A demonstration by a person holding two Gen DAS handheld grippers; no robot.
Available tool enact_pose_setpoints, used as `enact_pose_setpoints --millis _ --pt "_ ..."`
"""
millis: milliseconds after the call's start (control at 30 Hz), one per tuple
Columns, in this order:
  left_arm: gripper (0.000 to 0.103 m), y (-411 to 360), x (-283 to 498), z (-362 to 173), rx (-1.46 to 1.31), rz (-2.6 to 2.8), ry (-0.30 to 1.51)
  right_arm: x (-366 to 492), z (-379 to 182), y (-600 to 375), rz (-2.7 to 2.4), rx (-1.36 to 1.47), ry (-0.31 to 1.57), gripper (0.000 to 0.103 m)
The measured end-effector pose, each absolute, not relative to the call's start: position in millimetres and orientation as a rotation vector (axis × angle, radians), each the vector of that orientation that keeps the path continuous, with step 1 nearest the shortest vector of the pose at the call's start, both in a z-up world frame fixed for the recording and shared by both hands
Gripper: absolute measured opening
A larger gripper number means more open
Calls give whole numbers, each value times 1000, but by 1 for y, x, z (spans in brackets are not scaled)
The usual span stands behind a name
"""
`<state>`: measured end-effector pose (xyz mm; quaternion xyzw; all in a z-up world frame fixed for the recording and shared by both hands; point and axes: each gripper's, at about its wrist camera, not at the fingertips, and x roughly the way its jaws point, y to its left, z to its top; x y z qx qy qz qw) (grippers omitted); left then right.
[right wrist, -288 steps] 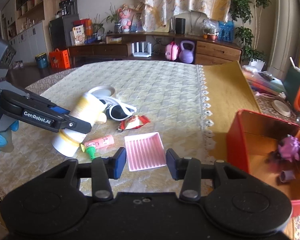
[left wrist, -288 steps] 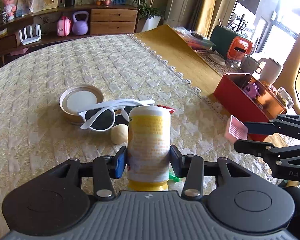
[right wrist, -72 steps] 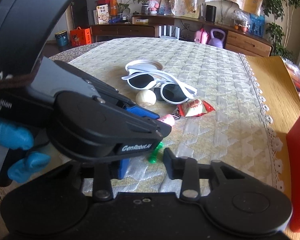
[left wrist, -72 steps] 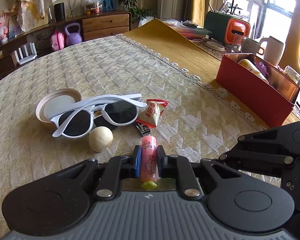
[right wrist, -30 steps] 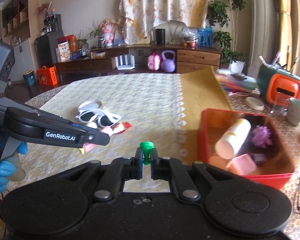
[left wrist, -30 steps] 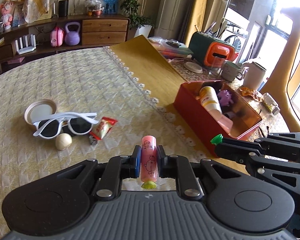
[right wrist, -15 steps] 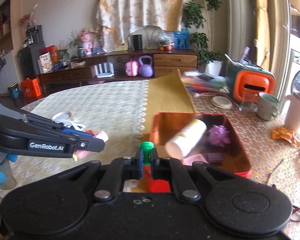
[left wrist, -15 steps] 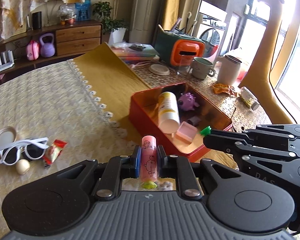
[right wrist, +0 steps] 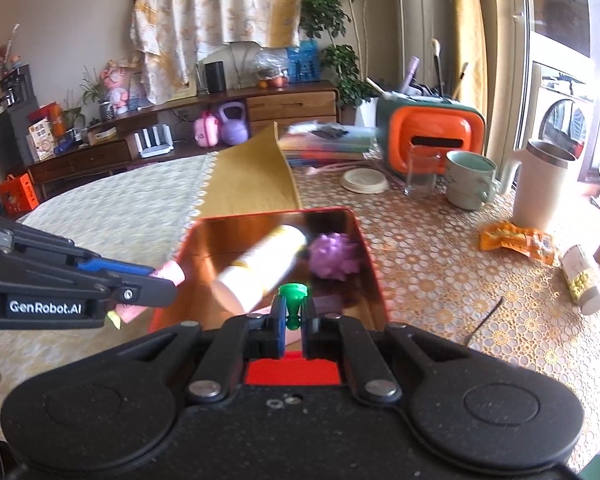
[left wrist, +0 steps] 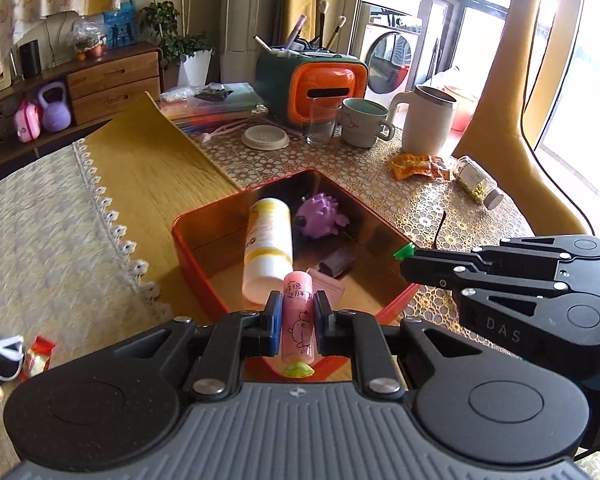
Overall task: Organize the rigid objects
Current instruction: 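Carry the pink tube and green piece into the red tin and open both tools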
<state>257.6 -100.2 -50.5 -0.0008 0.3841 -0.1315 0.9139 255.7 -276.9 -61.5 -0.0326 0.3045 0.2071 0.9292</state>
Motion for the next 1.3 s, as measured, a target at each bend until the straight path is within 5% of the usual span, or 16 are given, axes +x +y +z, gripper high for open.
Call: enact_pose_setpoints --millis 933,1300 --pt "16 -136 318 -113 84 -213 1018 327 -101 -250 461 -279 848 7" --pt "16 -135 323 -112 69 -214 1050 325 -102 -255 472 -225 865 20"
